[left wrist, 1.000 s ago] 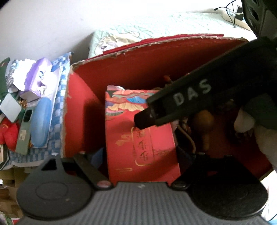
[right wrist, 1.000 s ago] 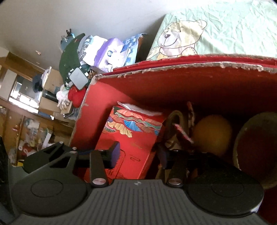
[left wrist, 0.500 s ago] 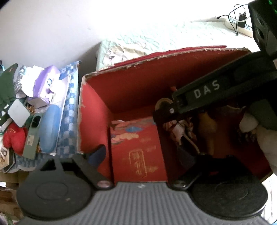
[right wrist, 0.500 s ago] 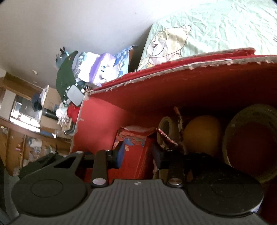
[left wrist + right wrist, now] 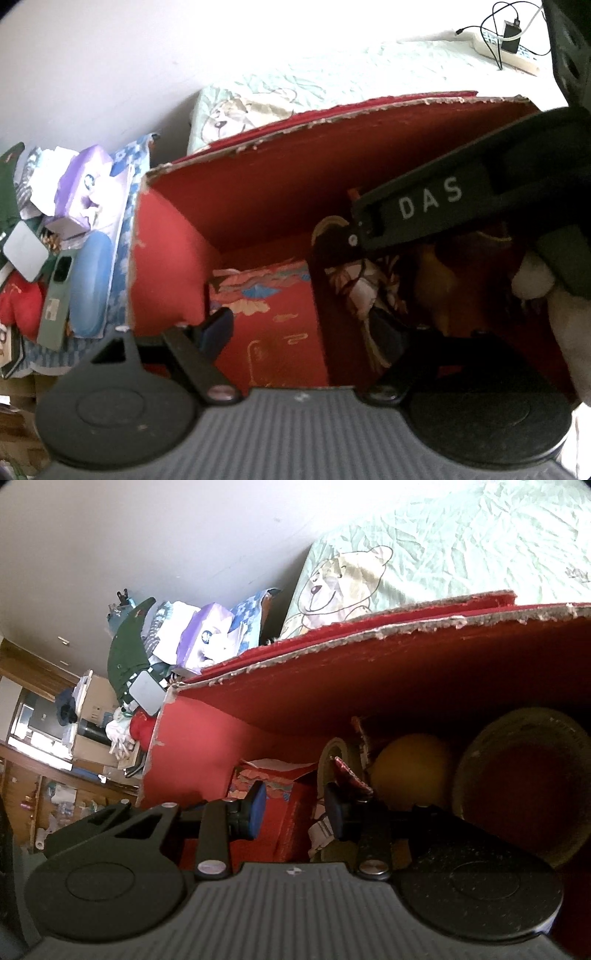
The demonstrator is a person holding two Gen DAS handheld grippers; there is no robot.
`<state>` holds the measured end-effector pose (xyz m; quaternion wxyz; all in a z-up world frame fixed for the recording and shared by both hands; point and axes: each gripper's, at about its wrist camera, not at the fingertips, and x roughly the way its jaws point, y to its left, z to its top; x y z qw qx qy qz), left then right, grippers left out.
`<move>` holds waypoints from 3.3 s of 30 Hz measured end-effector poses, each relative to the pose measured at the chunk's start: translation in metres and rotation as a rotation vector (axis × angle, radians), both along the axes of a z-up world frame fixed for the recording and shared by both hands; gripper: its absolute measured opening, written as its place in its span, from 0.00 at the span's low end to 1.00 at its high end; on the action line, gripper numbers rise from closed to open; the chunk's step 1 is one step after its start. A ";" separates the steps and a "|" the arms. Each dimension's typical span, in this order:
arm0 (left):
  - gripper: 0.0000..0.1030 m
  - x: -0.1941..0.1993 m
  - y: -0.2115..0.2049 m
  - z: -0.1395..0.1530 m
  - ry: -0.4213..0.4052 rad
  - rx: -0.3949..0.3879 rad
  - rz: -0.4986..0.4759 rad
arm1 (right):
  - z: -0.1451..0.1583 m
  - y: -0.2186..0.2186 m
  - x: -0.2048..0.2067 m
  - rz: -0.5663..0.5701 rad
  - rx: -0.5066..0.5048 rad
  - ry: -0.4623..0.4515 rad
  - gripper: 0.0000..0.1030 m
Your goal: Organize objects
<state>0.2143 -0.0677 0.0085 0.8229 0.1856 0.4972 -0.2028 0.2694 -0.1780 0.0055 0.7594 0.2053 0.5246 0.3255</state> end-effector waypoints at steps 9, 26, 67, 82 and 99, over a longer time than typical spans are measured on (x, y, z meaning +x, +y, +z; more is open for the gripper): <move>0.82 0.010 -0.005 0.000 -0.019 0.003 0.009 | -0.002 -0.003 0.001 -0.033 -0.028 -0.003 0.38; 0.84 0.024 -0.011 -0.011 -0.011 0.004 0.002 | -0.004 -0.002 0.002 -0.055 -0.090 -0.002 0.38; 0.96 -0.074 0.040 0.068 -0.109 -0.179 0.036 | 0.092 -0.029 -0.146 -0.224 -0.313 -0.287 0.46; 0.96 -0.124 0.051 0.016 0.145 -0.035 0.084 | 0.063 -0.033 -0.201 -0.162 -0.404 -0.174 0.59; 0.96 -0.126 0.043 0.020 0.103 0.015 0.081 | 0.076 -0.044 -0.198 -0.184 -0.336 -0.166 0.59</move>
